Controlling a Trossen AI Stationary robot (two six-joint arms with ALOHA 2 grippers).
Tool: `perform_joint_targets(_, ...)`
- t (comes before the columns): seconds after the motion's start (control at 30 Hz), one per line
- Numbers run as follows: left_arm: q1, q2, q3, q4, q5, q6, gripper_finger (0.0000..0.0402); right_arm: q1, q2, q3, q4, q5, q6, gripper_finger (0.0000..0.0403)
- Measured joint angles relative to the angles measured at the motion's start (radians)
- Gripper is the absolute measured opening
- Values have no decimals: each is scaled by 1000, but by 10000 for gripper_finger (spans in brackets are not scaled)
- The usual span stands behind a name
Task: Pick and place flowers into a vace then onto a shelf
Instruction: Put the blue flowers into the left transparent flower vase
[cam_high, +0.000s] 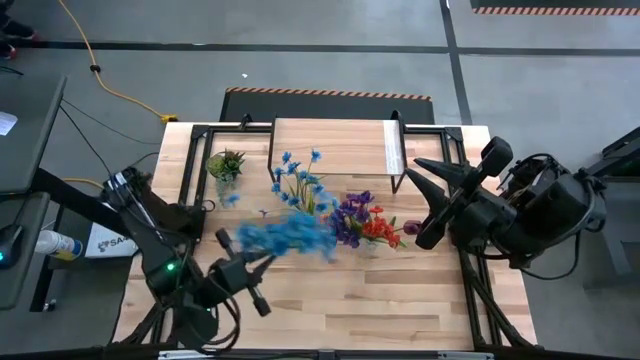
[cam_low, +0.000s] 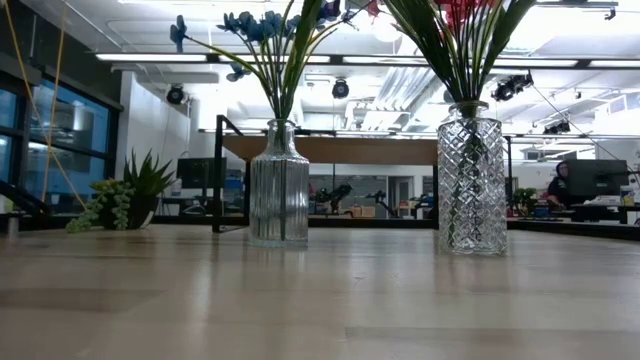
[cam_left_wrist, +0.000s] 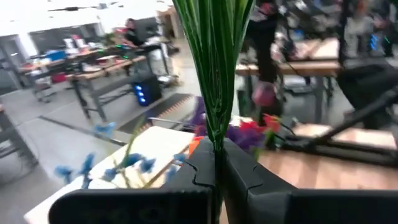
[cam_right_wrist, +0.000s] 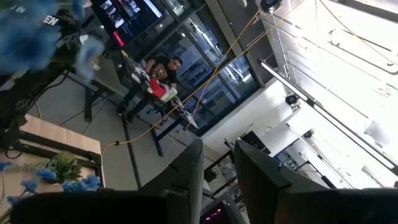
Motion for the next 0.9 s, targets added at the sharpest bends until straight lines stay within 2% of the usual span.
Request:
perform_joint_targets(0.13, -15, -40, -114, -52, -99, -184, 40, -1, 0, 0, -1, 0, 0, 83)
perform_joint_targets(0.27, -4, -72, -205, -167, -110, -448, 40, -3, 0, 0, -1, 0, 0, 83)
perform_joint_targets(0.4, 34, -76, -267, -226, -110, -616, 40, -3, 0, 0, -1, -1, 1, 83)
perform_joint_targets(0.9, 169, -76, -370, -221, -107, -862, 40, -3, 0, 0, -3, -8, 18, 83)
